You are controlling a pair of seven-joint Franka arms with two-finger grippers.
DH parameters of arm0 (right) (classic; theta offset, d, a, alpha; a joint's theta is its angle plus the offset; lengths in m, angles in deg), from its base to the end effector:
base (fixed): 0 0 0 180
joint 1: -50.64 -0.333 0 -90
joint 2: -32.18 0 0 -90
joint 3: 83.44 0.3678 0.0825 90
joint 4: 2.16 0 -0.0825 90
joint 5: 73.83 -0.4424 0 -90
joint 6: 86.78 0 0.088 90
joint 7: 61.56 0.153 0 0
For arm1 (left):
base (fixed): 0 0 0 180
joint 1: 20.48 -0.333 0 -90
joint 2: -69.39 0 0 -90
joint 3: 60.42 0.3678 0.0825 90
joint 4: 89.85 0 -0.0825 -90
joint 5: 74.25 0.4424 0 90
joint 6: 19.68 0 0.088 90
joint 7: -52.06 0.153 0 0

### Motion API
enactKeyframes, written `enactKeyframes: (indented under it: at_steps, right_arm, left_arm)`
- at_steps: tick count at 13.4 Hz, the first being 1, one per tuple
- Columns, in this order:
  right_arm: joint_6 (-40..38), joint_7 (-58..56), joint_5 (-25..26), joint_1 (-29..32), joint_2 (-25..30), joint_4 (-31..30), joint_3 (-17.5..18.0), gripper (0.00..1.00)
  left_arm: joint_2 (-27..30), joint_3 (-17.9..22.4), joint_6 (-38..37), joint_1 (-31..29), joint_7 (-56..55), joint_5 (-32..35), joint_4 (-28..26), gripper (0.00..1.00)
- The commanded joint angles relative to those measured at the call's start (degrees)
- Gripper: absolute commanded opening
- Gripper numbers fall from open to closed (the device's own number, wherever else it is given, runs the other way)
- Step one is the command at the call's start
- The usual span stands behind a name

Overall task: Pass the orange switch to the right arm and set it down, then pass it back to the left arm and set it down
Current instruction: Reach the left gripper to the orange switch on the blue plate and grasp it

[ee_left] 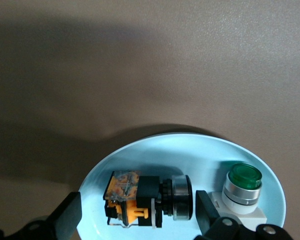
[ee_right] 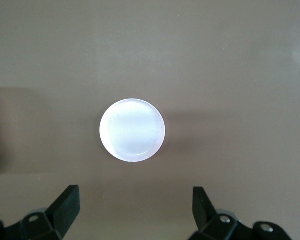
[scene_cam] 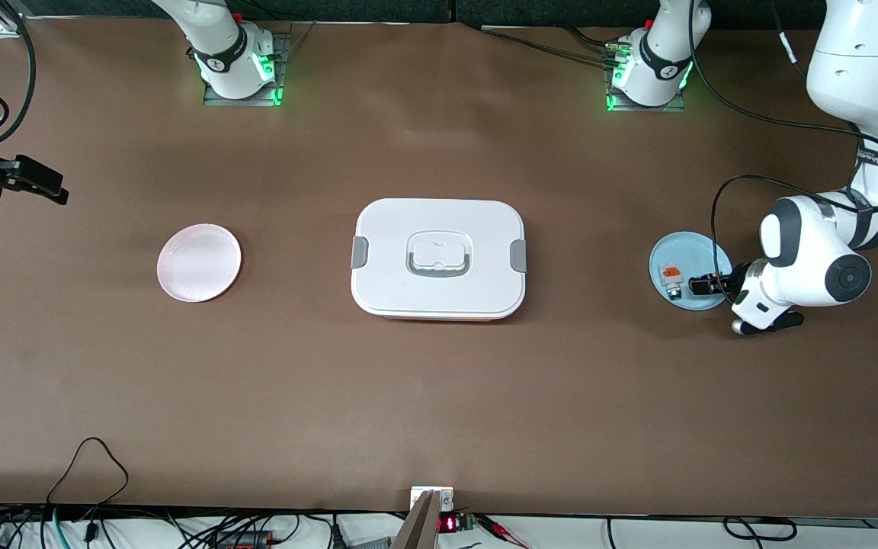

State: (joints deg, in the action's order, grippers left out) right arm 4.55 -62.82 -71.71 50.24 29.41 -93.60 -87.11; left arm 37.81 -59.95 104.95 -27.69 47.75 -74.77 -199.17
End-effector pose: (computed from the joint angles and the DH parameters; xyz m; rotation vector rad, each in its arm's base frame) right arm 0.6263 -0.0405 0.5891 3.1021 -0.0516 -0.0802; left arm 0.6418 0.0859 0.1403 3.0817 0.3324 -0.4427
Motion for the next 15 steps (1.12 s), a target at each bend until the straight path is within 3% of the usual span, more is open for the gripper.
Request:
enactKeyframes:
  at_steps: [1,11,12,15]
  right_arm:
    - [-0.80,0.11,-0.80,0.14,-0.30,0.65,0.15,1.00]
    - [-0.80,0.11,-0.89,0.49,-0.39,0.56,0.15,1.00]
    - [-0.80,0.11,-0.89,0.49,-0.39,0.56,0.15,1.00]
    - [-0.80,0.02,-0.97,0.49,-0.39,0.56,0.15,1.00]
  left_arm:
    - [-0.23,-0.56,0.26,0.17,-2.10,0.25,0.51,1.00]
    - [-0.76,-0.56,0.18,0.52,-1.40,1.13,-0.63,0.98]
    - [-0.84,-0.56,0.18,0.52,-1.40,1.13,-0.81,0.93]
    - [-0.85,-0.56,-1.05,0.26,-1.57,1.13,-0.72,0.46]
